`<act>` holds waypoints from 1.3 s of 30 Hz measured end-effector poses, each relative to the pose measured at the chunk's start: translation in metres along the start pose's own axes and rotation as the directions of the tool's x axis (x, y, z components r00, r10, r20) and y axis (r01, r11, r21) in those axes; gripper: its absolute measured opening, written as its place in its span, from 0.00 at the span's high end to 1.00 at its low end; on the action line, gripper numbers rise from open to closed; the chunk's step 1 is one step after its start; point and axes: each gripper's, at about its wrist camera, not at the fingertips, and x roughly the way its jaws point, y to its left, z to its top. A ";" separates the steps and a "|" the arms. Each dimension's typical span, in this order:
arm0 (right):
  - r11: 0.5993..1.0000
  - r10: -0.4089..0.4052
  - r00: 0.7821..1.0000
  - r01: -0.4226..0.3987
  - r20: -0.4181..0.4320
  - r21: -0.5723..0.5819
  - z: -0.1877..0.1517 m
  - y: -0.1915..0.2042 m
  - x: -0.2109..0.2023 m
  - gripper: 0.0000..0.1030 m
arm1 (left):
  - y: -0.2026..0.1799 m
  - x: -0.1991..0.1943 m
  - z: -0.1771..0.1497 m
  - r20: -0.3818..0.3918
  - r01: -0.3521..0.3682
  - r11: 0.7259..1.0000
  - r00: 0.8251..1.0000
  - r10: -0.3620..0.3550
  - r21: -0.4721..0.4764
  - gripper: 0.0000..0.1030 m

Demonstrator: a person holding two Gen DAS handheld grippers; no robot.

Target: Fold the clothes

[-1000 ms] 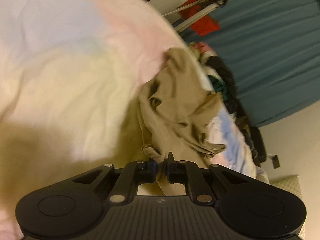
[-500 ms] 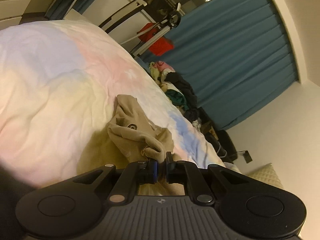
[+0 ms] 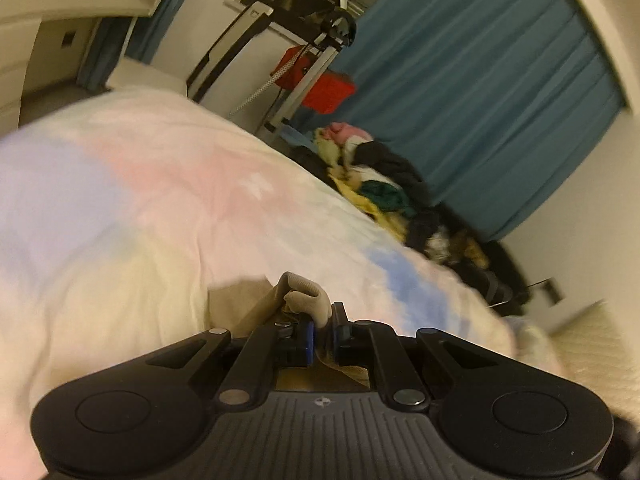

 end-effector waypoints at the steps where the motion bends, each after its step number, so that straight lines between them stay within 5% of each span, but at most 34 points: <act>1: 1.000 -0.020 1.000 0.020 -0.007 -0.020 0.007 -0.002 0.018 0.87 | -0.001 0.018 0.004 0.001 -0.015 1.000 1.000 0.015 0.016 0.92; 7: 0.998 -0.062 0.996 0.064 -0.068 0.025 0.022 -0.042 0.077 0.87 | 0.020 0.091 -0.001 -0.024 -0.023 1.000 0.999 0.023 -0.005 0.92; 18: 0.997 -0.078 0.987 0.081 -0.139 0.012 0.034 -0.072 0.138 0.83 | 0.051 0.152 -0.002 -0.049 -0.016 1.000 0.999 0.016 -0.007 0.91; 20: 0.997 -0.080 0.986 0.077 -0.146 -0.031 0.033 -0.068 0.136 0.73 | 0.052 0.150 -0.001 -0.070 0.005 1.000 0.998 -0.005 0.000 0.79; 22: 0.995 -0.064 0.986 0.050 -0.154 -0.090 0.030 -0.061 0.131 0.31 | 0.050 0.144 -0.002 -0.083 0.034 0.999 0.996 -0.032 0.029 0.58; 24: 0.988 -0.027 0.986 0.002 -0.163 -0.156 0.023 -0.049 0.120 0.18 | 0.046 0.132 -0.004 -0.072 0.039 0.997 0.997 -0.034 0.069 0.39; 26: 0.970 -0.020 0.987 -0.020 -0.160 -0.244 0.010 -0.035 0.103 0.19 | 0.041 0.116 -0.009 -0.057 0.041 0.991 0.998 -0.034 0.124 0.26; 30: 0.931 -0.011 0.991 -0.039 -0.134 -0.362 -0.012 -0.023 0.075 0.19 | 0.032 0.088 -0.020 -0.038 0.046 0.972 0.999 -0.038 0.229 0.23; 36: 0.816 -0.145 0.984 0.059 -0.104 -0.576 -0.033 -0.011 0.096 0.58 | 0.021 0.099 -0.037 -0.039 -0.008 0.940 0.999 0.023 0.340 0.23; 39: 0.800 -0.194 0.977 0.105 -0.089 -0.591 -0.028 -0.022 0.121 0.62 | 0.024 0.127 -0.040 -0.074 -0.034 0.939 0.995 0.063 0.342 0.23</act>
